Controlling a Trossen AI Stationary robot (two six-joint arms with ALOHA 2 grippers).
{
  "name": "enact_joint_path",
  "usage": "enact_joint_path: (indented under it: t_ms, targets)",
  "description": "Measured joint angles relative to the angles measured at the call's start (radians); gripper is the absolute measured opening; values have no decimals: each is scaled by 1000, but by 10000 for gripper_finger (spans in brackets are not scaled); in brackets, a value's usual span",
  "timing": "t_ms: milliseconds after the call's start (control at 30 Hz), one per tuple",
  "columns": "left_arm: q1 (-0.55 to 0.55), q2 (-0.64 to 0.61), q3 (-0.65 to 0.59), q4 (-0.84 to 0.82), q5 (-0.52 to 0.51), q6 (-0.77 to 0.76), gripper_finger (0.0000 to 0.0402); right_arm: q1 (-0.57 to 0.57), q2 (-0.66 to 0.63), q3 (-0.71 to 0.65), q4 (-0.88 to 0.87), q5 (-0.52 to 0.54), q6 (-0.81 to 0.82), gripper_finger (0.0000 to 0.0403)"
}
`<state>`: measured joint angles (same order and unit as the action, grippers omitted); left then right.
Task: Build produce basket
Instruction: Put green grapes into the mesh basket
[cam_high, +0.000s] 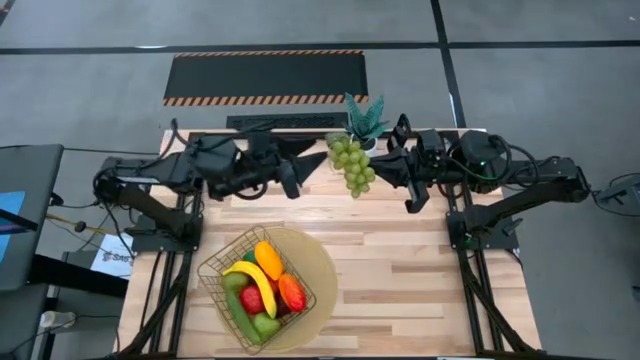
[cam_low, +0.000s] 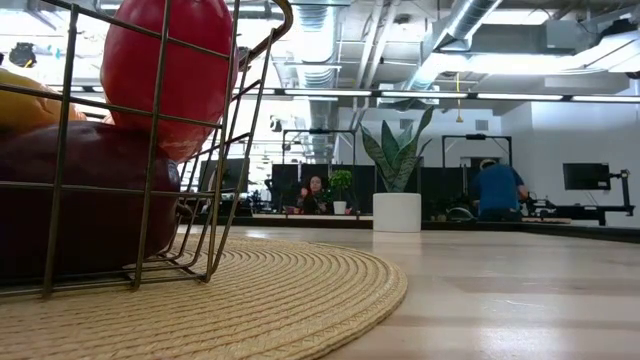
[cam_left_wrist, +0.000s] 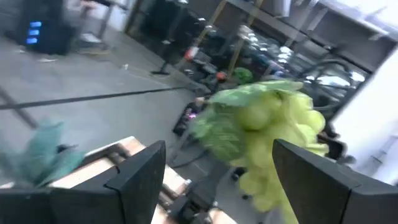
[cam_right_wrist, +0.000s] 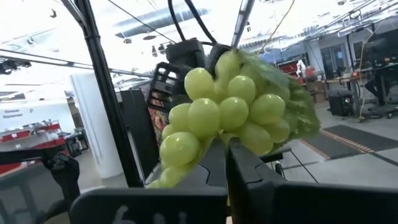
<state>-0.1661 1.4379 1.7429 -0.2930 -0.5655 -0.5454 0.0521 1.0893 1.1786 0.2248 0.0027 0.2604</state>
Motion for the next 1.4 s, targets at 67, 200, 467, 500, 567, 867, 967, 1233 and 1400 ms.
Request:
enact_joint_path:
  t_ms: [67,200,467,500,567,867,967,1233,1400]
  targets:
    - [10,22,0,79,73,25,281,-2,0,0,-2,0,0,3]
    - [24,51,0,156,152,62,281,0,1,0,-1,0,-2,2]
    - [29,71,0,196,182,73,281,0,5,0,-5,-1,-1,2]
    - [30,75,0,210,189,80,281,0,8,0,-5,-1,0,2]
    - [38,81,1,229,207,86,281,0,11,0,-13,-2,0,3]
    - [66,115,0,241,301,65,231,0,16,0,-35,-4,0,4]
    - [67,117,0,239,303,65,203,0,16,0,-47,-4,0,6]
    - [72,117,0,237,305,71,140,-5,16,0,-62,-3,0,7]
    - [89,121,0,240,375,64,110,-6,16,0,-65,-4,0,8]
